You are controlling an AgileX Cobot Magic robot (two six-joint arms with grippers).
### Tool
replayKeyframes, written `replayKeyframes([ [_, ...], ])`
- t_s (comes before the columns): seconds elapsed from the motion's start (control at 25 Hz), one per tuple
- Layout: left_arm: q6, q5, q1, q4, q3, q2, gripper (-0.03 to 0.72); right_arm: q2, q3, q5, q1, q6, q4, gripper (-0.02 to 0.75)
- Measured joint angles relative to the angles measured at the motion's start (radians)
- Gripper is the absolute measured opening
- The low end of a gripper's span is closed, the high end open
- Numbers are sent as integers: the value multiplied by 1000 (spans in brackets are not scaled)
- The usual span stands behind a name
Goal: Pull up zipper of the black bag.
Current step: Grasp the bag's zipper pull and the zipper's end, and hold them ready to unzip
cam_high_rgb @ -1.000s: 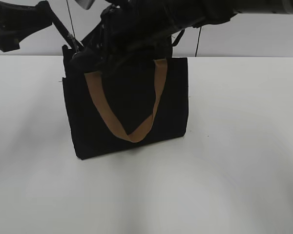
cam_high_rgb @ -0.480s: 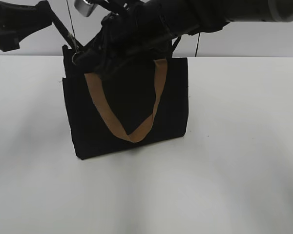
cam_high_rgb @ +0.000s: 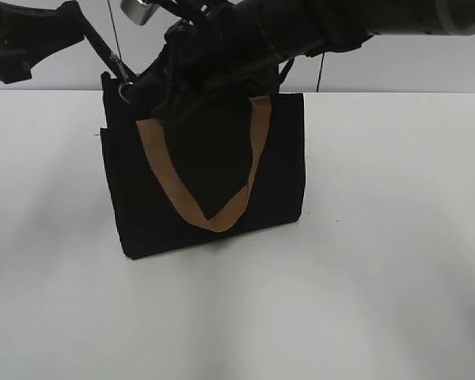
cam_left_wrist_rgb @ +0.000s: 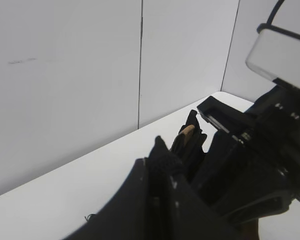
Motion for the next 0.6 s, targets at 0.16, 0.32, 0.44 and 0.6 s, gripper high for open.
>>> replayKeyframes([
  [0.16,0,0,0,-1,0,0,23,-12,0,9,0,1,-11,23],
  [0.32,0,1,0,-6,0,0,23,-19,0,30,0,23,-19,-15],
  [0.44,0,18,0,-7,0,0,23,-22,0,55,0,50,-24,-15],
  [0.6,0,46,0,-11,0,0,23,-38,0,64,0,78,-48,-15],
])
